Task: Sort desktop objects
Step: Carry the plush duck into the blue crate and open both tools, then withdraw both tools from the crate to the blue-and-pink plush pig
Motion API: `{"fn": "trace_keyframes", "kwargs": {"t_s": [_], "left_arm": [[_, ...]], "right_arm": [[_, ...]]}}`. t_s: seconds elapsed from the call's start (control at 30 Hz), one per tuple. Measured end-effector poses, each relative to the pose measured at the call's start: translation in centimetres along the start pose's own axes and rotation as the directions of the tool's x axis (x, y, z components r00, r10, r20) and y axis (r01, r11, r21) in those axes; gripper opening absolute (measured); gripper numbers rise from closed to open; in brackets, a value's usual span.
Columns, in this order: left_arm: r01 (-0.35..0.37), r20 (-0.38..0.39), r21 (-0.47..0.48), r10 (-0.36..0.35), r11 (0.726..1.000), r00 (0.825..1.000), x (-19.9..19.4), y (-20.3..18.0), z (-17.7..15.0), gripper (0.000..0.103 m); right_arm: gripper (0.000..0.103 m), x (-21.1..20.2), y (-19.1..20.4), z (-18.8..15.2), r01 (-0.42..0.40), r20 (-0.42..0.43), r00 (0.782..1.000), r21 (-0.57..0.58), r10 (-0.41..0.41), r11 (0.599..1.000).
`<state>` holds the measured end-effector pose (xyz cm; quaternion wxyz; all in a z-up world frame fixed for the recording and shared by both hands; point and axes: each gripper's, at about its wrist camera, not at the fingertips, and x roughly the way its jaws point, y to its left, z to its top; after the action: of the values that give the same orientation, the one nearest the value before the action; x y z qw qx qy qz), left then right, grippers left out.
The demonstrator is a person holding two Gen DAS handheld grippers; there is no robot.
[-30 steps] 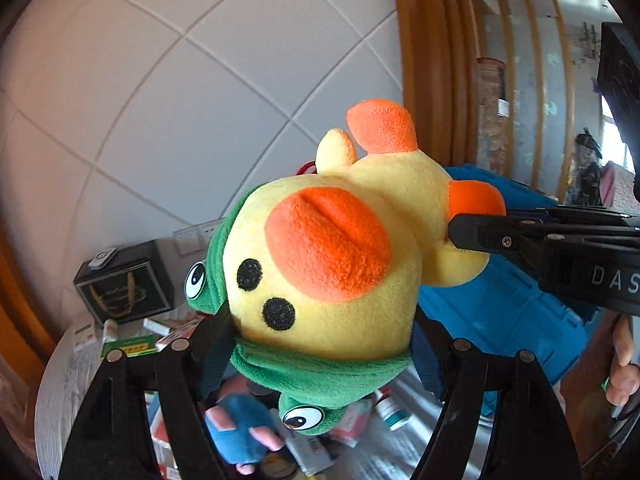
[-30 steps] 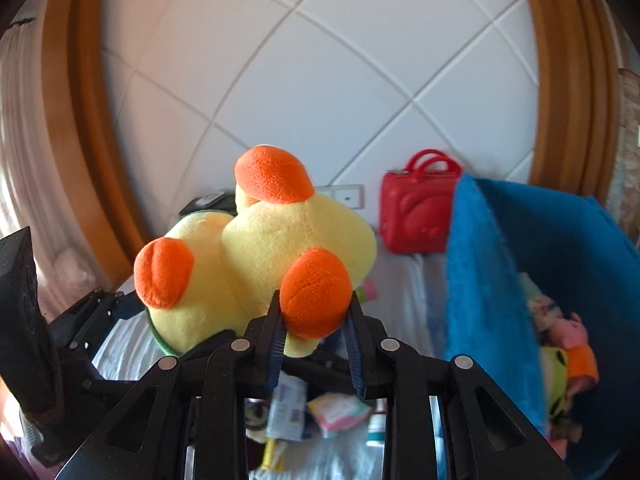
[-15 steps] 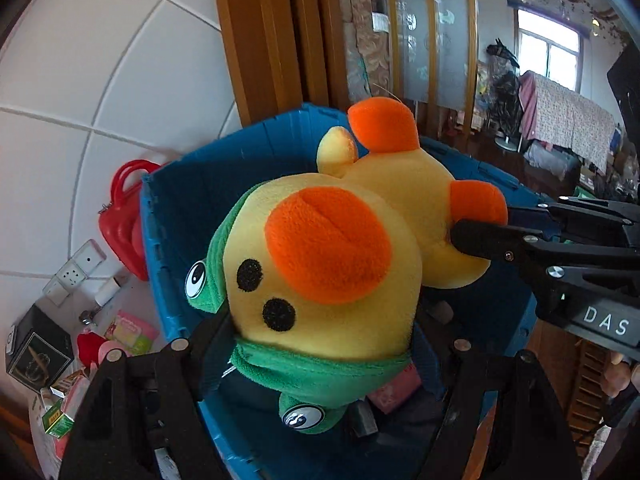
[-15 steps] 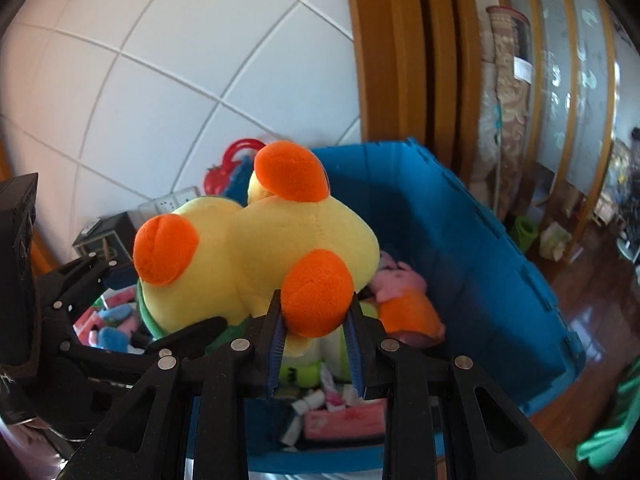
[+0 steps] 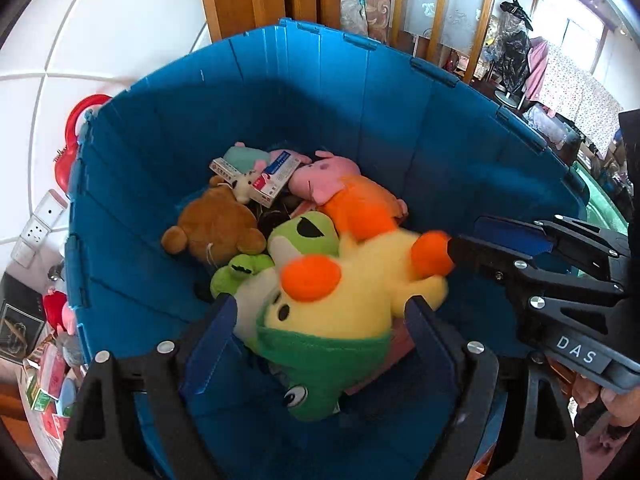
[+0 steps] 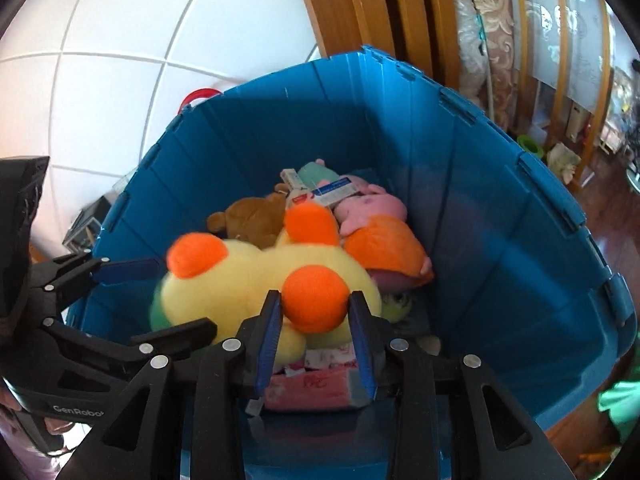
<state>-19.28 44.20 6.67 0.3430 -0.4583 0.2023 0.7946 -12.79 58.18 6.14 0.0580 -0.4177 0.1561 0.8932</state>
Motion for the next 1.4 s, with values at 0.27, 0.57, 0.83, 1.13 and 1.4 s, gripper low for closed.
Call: {"fn": "trace_keyframes", "kwargs": {"t_s": [0.27,0.57,0.83,1.13,1.4], "left_arm": [[-0.008,0.123,-0.043,0.013,0.999,0.992,-3.8,1.7,-1.8,0.086],[-0.107,0.37,-0.225,0.187,0.968,0.91,-11.2,8.1,-9.2,0.086],[-0.229,0.313,-0.451,0.393,0.863,0.865,-12.6,17.5,-18.4,0.086],[-0.374,0.068,-0.627,0.527,0.683,0.847,-9.5,28.6,-29.9,0.086],[-0.367,-0.018,-0.673,0.481,0.643,0.877,-4.7,32.7,-33.1,0.086]], "right_arm": [[0.096,-0.9,0.4,0.2,0.037,0.05,0.998,-0.02,-0.036,0.999],[0.103,-4.9,4.2,0.3,0.079,0.248,0.967,-0.053,-0.064,0.995],[0.103,-7.2,15.1,-1.8,-0.122,0.379,0.902,-0.235,0.207,0.964],[0.103,-1.5,28.3,-4.3,-0.258,0.23,0.9,-0.403,0.37,0.878],[0.103,9.0,34.5,-8.5,-0.309,0.001,0.941,-0.404,0.338,0.861]]}}
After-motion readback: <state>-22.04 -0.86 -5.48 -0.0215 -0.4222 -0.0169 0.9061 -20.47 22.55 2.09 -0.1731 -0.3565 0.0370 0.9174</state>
